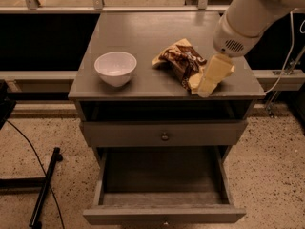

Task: Place brown chip bag into middle drawer

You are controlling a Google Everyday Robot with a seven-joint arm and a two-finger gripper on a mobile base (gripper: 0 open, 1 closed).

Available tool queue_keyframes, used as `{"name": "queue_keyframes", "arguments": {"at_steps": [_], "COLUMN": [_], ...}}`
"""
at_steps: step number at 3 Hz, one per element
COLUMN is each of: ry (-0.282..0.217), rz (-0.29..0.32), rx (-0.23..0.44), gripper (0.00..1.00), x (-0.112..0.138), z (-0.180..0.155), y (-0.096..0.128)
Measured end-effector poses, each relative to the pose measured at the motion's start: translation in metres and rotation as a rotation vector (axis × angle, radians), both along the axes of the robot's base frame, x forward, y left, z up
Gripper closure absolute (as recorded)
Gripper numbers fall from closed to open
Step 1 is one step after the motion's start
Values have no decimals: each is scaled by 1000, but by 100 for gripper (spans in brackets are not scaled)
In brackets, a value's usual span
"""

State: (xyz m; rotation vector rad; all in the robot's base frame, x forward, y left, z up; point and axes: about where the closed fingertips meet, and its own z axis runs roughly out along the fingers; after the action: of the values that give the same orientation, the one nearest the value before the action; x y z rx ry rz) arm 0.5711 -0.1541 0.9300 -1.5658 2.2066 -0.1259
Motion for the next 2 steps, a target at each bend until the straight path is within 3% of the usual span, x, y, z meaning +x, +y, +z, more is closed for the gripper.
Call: {"name": "queue_keyframes", "arguments": {"at_steps": [1,2], "ry": [-5,-27], "rz": [-37,-63], "rx": [12,56], "gripper": [0,18], "x": [29,44], "z": [-27,-42], "y": [16,18]}}
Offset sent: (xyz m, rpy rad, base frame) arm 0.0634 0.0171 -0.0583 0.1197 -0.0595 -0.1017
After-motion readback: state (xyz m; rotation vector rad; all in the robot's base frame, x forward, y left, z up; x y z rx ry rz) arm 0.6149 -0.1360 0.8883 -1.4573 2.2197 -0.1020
